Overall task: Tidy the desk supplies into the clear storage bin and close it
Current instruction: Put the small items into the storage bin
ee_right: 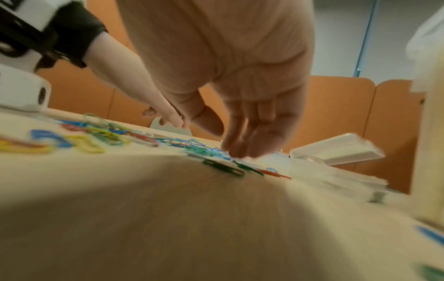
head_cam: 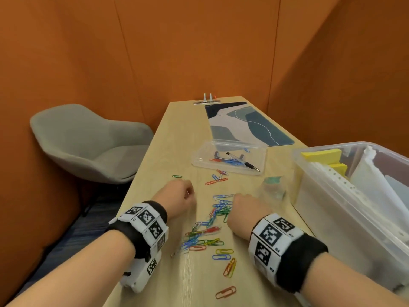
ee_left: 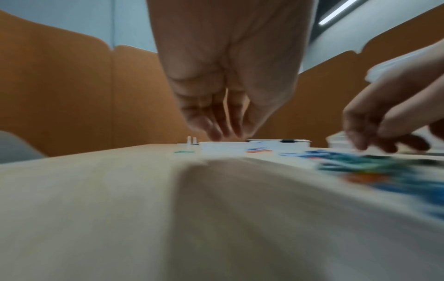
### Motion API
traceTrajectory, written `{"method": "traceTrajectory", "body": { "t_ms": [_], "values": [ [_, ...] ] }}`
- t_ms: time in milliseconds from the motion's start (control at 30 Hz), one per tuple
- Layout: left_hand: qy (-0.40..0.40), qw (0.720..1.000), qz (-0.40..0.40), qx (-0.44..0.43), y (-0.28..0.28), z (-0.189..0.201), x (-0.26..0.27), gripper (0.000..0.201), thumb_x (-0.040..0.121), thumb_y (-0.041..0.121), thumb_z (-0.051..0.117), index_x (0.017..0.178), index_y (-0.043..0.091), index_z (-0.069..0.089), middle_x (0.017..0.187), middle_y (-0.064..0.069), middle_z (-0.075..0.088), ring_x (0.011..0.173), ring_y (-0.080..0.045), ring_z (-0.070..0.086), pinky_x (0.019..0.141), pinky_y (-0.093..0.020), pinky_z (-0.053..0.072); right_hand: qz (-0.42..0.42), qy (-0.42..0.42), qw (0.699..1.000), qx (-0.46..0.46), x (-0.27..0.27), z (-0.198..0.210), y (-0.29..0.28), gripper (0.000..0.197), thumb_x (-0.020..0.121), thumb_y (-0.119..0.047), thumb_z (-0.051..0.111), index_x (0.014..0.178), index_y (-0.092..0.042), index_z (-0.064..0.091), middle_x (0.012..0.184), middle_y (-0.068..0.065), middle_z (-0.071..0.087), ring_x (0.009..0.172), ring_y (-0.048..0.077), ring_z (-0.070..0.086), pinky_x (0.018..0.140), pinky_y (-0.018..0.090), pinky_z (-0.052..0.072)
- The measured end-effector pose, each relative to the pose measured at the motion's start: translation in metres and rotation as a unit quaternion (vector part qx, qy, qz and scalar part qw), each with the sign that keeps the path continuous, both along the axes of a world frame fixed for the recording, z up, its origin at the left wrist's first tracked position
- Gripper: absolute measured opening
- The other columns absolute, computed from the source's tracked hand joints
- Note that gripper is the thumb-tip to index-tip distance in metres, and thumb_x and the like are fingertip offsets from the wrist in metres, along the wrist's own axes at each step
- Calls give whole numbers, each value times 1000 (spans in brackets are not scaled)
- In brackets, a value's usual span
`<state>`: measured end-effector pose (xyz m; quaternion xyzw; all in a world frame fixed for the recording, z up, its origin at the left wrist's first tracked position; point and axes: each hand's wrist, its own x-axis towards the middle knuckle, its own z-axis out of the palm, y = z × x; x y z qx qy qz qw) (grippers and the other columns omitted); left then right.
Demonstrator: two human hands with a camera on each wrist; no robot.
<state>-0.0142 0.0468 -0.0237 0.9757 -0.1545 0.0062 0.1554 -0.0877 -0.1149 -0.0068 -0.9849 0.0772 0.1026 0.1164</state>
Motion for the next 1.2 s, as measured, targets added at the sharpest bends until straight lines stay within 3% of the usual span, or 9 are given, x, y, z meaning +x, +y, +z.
{"method": "traceTrajectory", "body": {
  "t_ms": [100, 267, 467, 667, 767, 900, 1000, 1100, 1200],
  "values": [
    [-30, 997, 64, 0, 16, 0, 29, 28, 92, 22, 49, 117, 11, 55, 120, -10, 52, 108, -26, 53, 94, -34, 43, 19, -90, 996, -4, 22, 7, 0, 30, 91, -16, 43, 121, -9, 45, 124, 9, 50, 117, 27, 48, 83, 34, 42],
    [48, 993, 104, 32, 20, 0, 69, 49, 97, 25, 42, 141, 5, 34, 146, -15, 38, 133, -30, 39, 108, -34, 30, 17, -166, 984, -54, 66, 0, -7, 40, 89, -11, 45, 128, -6, 38, 133, 13, 42, 125, 28, 39, 99, 35, 38],
    [74, 996, 13, 53, 6, 0, 79, 35, 95, 15, 40, 125, 8, 56, 130, -10, 58, 119, -27, 52, 98, -27, 38, -59, -140, 986, -75, 112, -7, -25, 40, 94, -9, 38, 133, -1, 37, 134, 16, 43, 125, 30, 41, 101, 38, 37],
    [41, 994, -89, -41, -11, 1, 61, 29, 90, 21, 54, 119, 17, 60, 120, -2, 63, 103, -17, 59, 88, -20, 43, -115, -87, 988, -53, 131, -11, -42, 38, 95, -8, 36, 132, -1, 39, 136, 16, 42, 129, 30, 39, 102, 39, 38],
    [45, 993, -110, -27, -21, 4, 65, 43, 92, 27, 53, 134, 19, 47, 138, -1, 50, 118, -18, 52, 95, -21, 37, -115, -82, 989, -45, 132, -11, -44, 35, 95, -7, 35, 130, -1, 42, 134, 16, 44, 127, 31, 41, 100, 39, 39],
    [140, 981, -128, 26, -48, 5, 73, 55, 95, 30, 47, 146, 22, 29, 150, -1, 37, 136, -18, 37, 108, -22, 26, -95, -94, 991, -28, 128, -5, -45, 34, 95, -5, 35, 126, -1, 48, 129, 18, 47, 121, 33, 46, 96, 38, 42],
    [164, 974, -155, 30, -57, 2, 72, 46, 96, 22, 47, 141, 22, 40, 144, 2, 46, 131, -16, 42, 107, -18, 28, -100, -117, 988, -16, 124, 0, -44, 34, 94, -2, 35, 125, -1, 49, 131, 18, 44, 122, 33, 46, 96, 37, 42],
    [116, 982, -147, -31, -53, 0, 61, 31, 92, 12, 50, 120, 18, 62, 125, 0, 62, 117, -15, 54, 92, -12, 33, -123, -158, 980, -1, 119, 2, -40, 36, 94, -2, 34, 128, -2, 45, 134, 17, 40, 125, 31, 41, 97, 37, 40],
    [-53, 989, -109, -87, -43, 3, 47, 28, 87, 9, 53, 113, 13, 62, 119, -6, 58, 110, -20, 54, 90, -18, 34, -118, -191, 974, -1, 106, 4, -38, 37, 93, -5, 35, 129, -4, 42, 133, 15, 40, 124, 30, 40, 97, 38, 39]
  ]
}}
